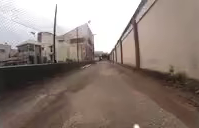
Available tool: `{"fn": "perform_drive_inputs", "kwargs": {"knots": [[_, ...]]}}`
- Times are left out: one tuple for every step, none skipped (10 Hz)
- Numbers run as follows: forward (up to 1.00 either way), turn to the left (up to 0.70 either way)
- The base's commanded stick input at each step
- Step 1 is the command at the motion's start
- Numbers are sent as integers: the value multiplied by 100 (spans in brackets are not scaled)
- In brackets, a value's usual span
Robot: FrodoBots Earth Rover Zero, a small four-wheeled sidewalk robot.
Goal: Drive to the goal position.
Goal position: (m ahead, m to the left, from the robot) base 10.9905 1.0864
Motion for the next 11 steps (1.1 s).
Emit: {"fn": "perform_drive_inputs", "kwargs": {"knots": [[70, 0], [70, 0], [70, 0], [70, 0], [70, 0], [70, 0], [70, 0], [70, 0], [70, 0], [70, 0], [70, 0]]}}
